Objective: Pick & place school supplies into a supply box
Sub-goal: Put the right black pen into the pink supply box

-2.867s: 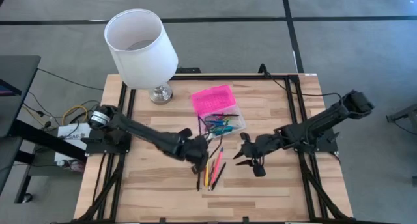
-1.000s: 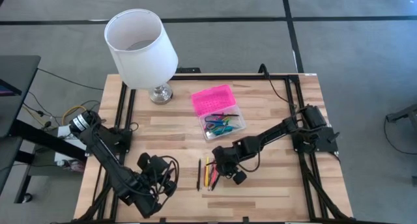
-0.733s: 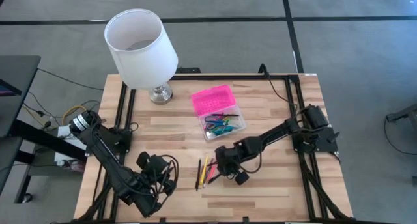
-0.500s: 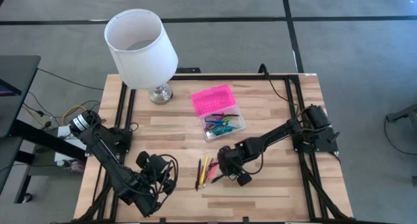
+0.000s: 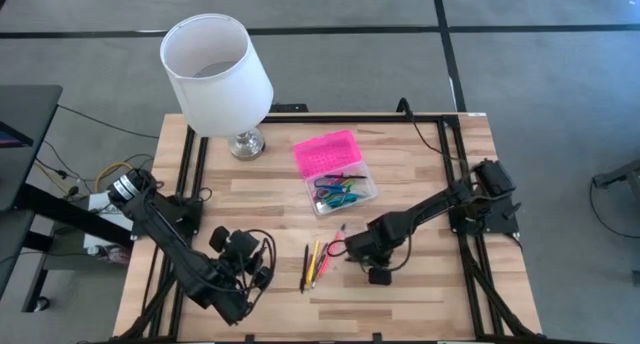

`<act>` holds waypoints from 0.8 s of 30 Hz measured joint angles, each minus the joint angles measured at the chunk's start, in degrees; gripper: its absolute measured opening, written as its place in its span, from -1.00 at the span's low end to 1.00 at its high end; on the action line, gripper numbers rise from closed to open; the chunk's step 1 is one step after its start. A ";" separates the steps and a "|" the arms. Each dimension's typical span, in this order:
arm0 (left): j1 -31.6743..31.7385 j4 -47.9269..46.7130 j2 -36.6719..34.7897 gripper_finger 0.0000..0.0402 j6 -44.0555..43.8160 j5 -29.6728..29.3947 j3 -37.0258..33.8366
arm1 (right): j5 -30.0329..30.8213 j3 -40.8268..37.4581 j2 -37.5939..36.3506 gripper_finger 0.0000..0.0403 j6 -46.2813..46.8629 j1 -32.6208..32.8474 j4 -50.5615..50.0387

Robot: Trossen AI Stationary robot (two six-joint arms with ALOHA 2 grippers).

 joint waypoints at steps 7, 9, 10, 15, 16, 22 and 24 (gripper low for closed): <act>2.19 -1.69 0.00 -0.49 1.97 0.02 -0.02 | 0.10 -0.03 -0.33 -0.82 12.73 3.51 -5.89; 2.85 -1.72 0.00 -0.49 4.26 0.04 -0.02 | 0.52 0.00 -0.39 -0.82 15.36 4.47 -5.81; 3.18 -1.69 0.00 -0.49 5.50 0.03 -0.02 | 0.80 0.01 -0.39 -0.83 16.44 4.93 -5.77; 4.58 -2.11 0.00 -0.49 9.45 0.04 -0.02 | 1.60 0.01 -0.44 -0.81 21.72 5.86 -5.59; 4.84 -2.11 0.00 -0.49 10.01 0.04 -0.02 | 1.59 0.01 -0.44 -0.80 22.56 5.86 -5.52; 5.91 -2.11 0.00 -0.49 12.34 0.24 -0.02 | 1.15 0.01 -0.44 -0.77 24.06 5.21 -4.98; 5.96 -2.11 0.00 -0.49 12.77 0.57 -0.02 | 1.05 0.01 -0.44 -0.77 24.08 4.83 -4.92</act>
